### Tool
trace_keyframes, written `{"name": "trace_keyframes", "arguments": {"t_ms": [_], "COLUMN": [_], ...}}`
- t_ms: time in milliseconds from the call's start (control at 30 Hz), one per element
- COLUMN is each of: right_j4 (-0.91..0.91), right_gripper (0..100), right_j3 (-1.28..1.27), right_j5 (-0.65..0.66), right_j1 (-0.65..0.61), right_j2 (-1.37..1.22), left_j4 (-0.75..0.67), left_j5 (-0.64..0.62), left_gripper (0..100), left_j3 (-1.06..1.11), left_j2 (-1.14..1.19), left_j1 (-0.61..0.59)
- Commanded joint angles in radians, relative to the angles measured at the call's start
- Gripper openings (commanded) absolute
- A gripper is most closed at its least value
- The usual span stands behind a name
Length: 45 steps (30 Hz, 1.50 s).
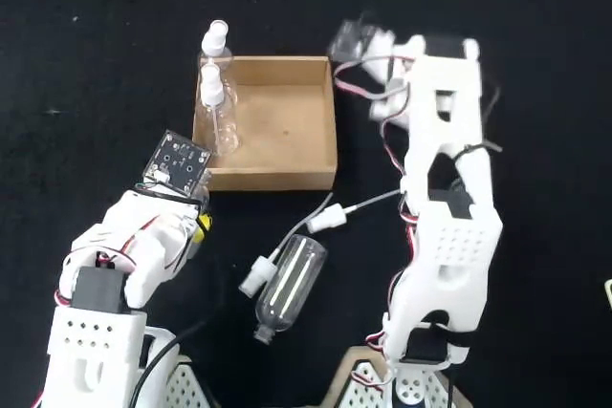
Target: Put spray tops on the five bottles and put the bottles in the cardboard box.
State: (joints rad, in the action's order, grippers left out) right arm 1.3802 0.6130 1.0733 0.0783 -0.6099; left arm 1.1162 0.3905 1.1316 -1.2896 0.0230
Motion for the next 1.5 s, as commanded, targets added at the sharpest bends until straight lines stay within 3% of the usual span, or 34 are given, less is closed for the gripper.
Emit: {"name": "trace_keyframes", "arguments": {"t_ms": [0, 233, 433, 667, 867, 1200, 1467], "right_j4": [0.064, 0.301, 0.344, 0.305, 0.301, 0.201, 0.080], "right_gripper": [1.0, 1.0, 1.0, 1.1, 1.1, 1.1, 1.1], "right_j3": [0.251, 0.750, 1.058, 1.000, 0.998, 1.026, 1.017], "right_j5": [-0.219, -0.408, -0.692, -1.003, -1.079, -1.117, -1.117], "right_j1": [0.000, -0.064, -0.097, -0.098, -0.221, -0.548, -0.658], "right_j2": [0.122, 0.174, 0.176, 0.340, 0.420, 0.470, 0.447], "left_j4": [-0.048, -0.109, -0.229, -0.241, -0.379, -0.439, -0.457], "left_j5": [-0.075, -0.160, -0.199, -0.334, -0.348, -0.342, -0.348], "left_gripper": [5, 3, 3, 3, 3, 3, 3], "left_j3": [-0.050, -0.070, -0.124, -0.074, 0.122, 0.159, 0.237], "left_j2": [-0.015, -0.015, -0.015, -0.245, -0.540, -0.516, -0.537], "left_j1": [-0.010, -0.012, -0.010, -0.001, 0.013, 0.234, 0.298]}}
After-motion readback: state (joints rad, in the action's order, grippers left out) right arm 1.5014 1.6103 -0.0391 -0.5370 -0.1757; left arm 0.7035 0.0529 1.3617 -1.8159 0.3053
